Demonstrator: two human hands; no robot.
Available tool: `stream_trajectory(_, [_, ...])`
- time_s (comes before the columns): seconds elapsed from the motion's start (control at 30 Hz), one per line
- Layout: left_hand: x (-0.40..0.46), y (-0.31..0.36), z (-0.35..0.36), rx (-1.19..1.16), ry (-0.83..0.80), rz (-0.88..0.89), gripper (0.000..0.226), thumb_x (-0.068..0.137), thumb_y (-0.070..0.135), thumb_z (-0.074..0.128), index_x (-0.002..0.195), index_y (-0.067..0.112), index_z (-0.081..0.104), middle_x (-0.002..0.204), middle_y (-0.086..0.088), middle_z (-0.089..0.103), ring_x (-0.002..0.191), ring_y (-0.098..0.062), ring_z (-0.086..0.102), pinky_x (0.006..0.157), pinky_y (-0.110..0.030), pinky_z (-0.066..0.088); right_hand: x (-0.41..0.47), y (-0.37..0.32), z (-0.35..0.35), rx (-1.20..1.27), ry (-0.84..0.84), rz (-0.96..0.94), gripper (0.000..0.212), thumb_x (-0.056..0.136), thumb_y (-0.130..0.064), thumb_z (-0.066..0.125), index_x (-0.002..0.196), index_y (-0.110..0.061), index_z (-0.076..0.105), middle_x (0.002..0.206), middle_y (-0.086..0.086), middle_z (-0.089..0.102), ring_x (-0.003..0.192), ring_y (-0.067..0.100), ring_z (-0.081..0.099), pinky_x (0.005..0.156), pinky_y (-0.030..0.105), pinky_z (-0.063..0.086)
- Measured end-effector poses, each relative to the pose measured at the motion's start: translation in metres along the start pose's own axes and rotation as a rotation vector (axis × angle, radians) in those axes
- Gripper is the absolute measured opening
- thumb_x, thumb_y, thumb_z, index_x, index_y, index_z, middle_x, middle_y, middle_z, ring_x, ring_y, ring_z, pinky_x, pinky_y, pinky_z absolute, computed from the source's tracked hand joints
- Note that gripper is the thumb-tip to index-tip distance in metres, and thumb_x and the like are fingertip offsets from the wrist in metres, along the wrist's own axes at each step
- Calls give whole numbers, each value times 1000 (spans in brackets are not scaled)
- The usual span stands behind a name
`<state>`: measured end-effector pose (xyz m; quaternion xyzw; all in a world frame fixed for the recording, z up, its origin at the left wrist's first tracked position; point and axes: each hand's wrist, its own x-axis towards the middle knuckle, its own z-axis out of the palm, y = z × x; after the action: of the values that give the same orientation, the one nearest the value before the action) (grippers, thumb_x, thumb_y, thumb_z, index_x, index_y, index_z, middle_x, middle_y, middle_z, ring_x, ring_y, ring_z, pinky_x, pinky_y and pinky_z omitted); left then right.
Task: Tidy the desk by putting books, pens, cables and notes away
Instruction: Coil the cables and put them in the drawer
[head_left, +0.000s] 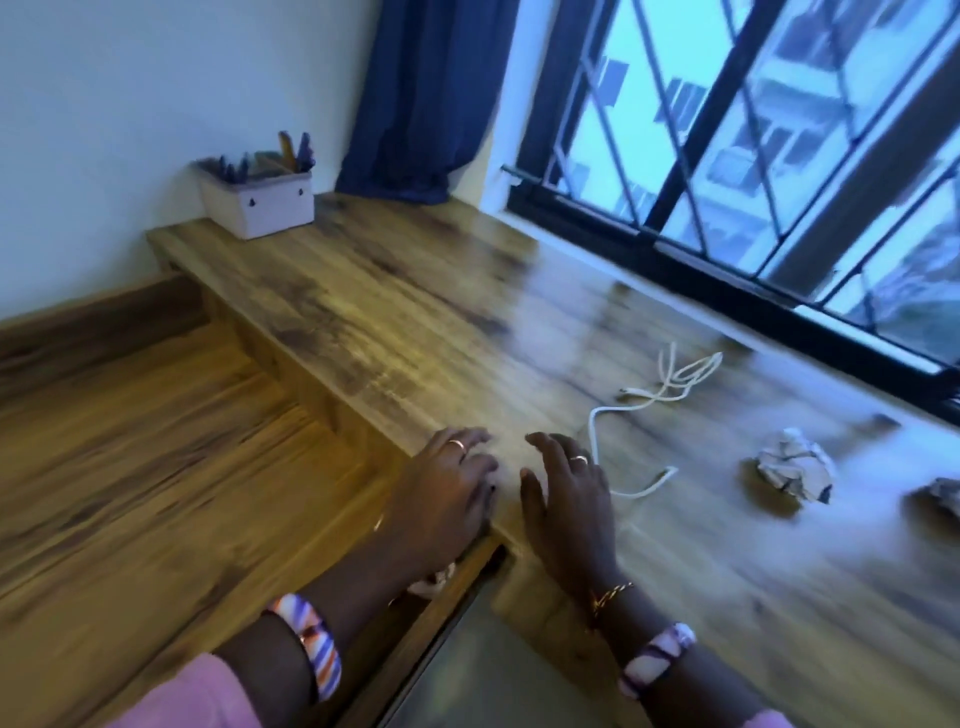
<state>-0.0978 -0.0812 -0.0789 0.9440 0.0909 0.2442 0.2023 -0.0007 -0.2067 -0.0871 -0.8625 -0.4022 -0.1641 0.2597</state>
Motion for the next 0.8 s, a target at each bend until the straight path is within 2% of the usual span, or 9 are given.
stream_trajectory(0.1, [24,15,9,-117,-20,-22,28,77,27,44,80,14,69,103,-5,68,101,-25,61,85,-33,51,-5,34,-24,-188,25,240,58,66,-31,56,123,-19,48,121,11,56,117,28,43,95,42,35])
stream_trajectory(0.2, [55,31,21,-261,-35,-153,25,73,28,52,83,14,70,101,-3,66,100,-22,60,87,-27,47,-9,78,-50,-176,-210,354,63,71,-42,43,131,-22,46,129,4,52,126,26,41,100,41,27])
stream_trajectory(0.3, [92,52,38,-205,-101,-195,32,79,37,55,100,16,66,112,-3,62,106,-21,57,90,-31,47,-12,109,-66,-151,-242,163,33,68,-34,45,94,-34,65,93,-9,68,99,16,62,79,32,36])
stream_trajectory(0.37, [123,73,53,-166,-138,-199,33,84,34,61,111,15,62,120,-5,59,111,-21,55,92,-29,44,-7,129,-77,-179,-311,62,27,64,-36,38,70,-35,64,72,-16,66,77,6,64,70,19,31])
stream_trajectory(0.47, [164,106,78,-103,-246,-227,54,82,38,64,129,16,49,136,-8,49,125,-24,46,100,-29,38,7,157,-94,-113,-500,-36,47,67,-37,25,84,-25,68,91,-5,70,89,15,62,81,32,40])
stream_trajectory(0.57, [190,128,112,-131,-409,-334,76,77,46,67,139,16,34,140,-13,43,129,-28,42,102,-33,39,14,185,-108,156,-552,3,27,73,-15,46,84,-17,70,87,4,72,72,12,59,71,20,45])
stream_trajectory(0.63, [195,132,131,-146,-419,-400,77,74,42,71,137,16,36,132,-13,53,122,-27,50,96,-34,44,17,199,-109,249,-566,-36,25,72,-5,52,86,-14,70,84,6,73,67,12,60,68,18,45])
stream_trajectory(0.7, [195,136,141,-134,-357,-425,56,75,29,70,127,19,51,111,-9,66,107,-25,61,87,-31,47,19,213,-110,306,-581,-29,23,72,-6,57,89,-15,71,83,5,73,63,2,59,67,16,46])
stream_trajectory(0.8, [182,136,133,-226,-383,-333,23,78,7,67,101,11,71,83,-7,67,77,-11,61,71,-23,44,33,225,-111,407,-239,134,32,73,-10,58,103,-18,66,85,-2,67,67,1,55,70,21,44])
